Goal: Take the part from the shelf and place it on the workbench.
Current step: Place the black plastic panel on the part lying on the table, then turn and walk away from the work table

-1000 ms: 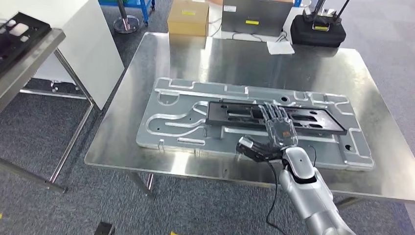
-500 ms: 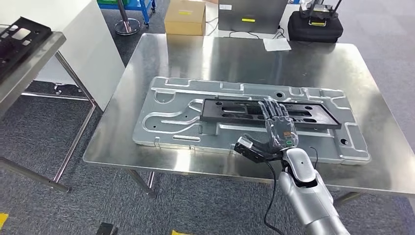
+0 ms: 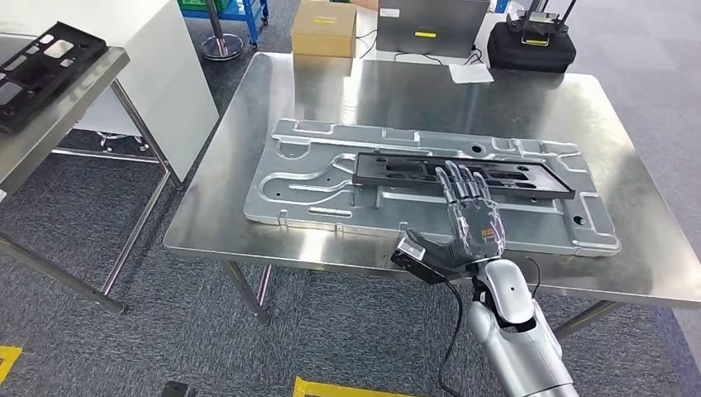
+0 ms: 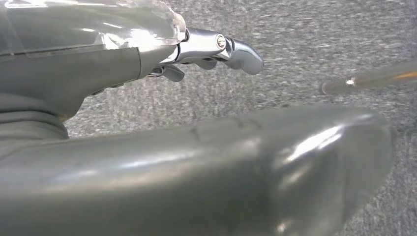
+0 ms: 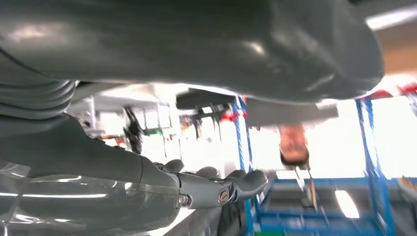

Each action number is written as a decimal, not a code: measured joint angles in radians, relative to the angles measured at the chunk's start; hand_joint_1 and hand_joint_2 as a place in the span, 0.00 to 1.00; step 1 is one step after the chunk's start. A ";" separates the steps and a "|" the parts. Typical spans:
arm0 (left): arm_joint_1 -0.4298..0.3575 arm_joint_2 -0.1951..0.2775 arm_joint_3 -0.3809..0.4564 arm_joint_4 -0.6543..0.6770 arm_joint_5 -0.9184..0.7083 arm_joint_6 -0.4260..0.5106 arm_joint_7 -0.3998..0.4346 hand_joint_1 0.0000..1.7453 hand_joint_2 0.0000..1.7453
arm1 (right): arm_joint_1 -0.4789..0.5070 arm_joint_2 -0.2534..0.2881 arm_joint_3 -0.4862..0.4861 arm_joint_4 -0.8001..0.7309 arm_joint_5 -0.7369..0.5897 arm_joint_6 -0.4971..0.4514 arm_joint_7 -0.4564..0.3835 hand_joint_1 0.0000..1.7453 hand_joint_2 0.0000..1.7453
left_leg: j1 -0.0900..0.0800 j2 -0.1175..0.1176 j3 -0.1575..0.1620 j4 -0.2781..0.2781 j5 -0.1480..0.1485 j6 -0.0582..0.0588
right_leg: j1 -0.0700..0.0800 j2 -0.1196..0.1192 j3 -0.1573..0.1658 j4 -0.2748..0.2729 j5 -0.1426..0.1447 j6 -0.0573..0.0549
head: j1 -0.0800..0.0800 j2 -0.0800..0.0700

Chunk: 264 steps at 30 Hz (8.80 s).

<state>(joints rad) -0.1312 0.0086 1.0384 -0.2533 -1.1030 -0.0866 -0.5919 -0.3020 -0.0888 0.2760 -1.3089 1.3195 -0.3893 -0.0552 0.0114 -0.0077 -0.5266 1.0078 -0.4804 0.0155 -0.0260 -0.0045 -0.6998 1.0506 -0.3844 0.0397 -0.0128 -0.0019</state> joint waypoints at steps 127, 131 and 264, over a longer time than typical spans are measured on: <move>0.076 -0.125 0.251 0.002 -0.089 0.145 0.167 0.00 0.00 | 0.319 0.348 -1.446 1.037 -0.179 0.316 -0.020 0.00 0.00 | -0.010 -0.024 -0.013 -0.022 0.021 0.015 | 0.014 0.000 0.057 0.228 -0.260 -0.017 | -0.010 0.000; 0.077 -0.129 0.251 0.004 -0.089 0.145 0.171 0.00 0.00 | 0.321 0.346 -1.458 1.035 -0.168 0.316 -0.033 0.00 0.00 | -0.010 -0.075 -0.015 -0.008 0.015 0.007 | 0.007 0.048 0.134 0.040 -0.136 -0.019 | -0.010 0.000; 0.063 -0.086 0.296 0.010 -0.111 0.187 0.132 0.00 0.00 | 0.267 0.292 -1.582 1.074 -0.016 0.339 -0.042 0.00 0.00 | 0.009 -0.054 -0.063 0.070 -0.032 -0.055 | 0.001 0.019 0.151 -0.034 -0.101 -0.047 | -0.018 0.000</move>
<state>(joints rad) -0.0681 -0.0773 1.3344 -0.2434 -1.2136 0.0999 -0.4596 -0.0351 0.2029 -1.3058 -0.2346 1.3033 -0.0507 -0.0974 0.0204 -0.0613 -0.5899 1.0779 -0.5126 -0.0395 -0.0251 0.0148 -0.5486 1.0165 -0.4852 -0.0072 -0.0307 -0.0019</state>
